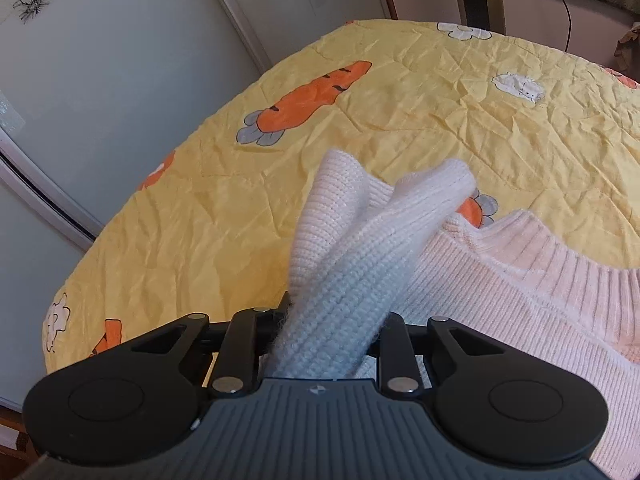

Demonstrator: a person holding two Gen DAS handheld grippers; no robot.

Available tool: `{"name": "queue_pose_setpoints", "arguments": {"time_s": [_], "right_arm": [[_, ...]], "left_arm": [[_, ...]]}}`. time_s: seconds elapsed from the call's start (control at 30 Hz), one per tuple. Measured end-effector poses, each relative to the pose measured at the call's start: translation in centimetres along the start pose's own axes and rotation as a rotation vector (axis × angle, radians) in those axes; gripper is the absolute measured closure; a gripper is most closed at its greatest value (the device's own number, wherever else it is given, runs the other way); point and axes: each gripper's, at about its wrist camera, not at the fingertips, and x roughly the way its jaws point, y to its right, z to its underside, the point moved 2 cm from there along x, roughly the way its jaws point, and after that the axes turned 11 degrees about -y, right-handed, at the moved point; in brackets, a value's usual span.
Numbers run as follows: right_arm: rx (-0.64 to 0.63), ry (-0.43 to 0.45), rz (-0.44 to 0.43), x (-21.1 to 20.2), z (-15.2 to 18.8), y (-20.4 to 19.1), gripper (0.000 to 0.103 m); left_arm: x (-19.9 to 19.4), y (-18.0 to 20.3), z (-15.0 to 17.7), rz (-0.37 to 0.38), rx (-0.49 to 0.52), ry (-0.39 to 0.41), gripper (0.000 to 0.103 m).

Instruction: Fold small clothes

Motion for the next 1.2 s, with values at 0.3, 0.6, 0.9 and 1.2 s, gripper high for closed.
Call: {"name": "queue_pose_setpoints", "arguments": {"time_s": [0.3,0.6,0.9,1.2], "right_arm": [[0.026,0.125,-0.039,-9.5,3.6,6.3,0.079],[0.199,0.187,0.037,-17.2,13.2,18.1,0.079],[0.377,0.250,-0.053,-15.1,18.0,24.2,0.077],[0.386,0.185,-0.061,-14.8,14.7,26.1,0.060]], "left_arm": [[-1.2,7.6,-2.2,0.163,0.124,0.049,0.074],[1.7,19.2,-0.7,0.341,0.286,-0.013,0.074],[4.3,21.9,0.2,0.300,0.315,-0.048,0.074],[4.8,22.2,1.0,0.288,0.349,-0.049,0.074]]}}
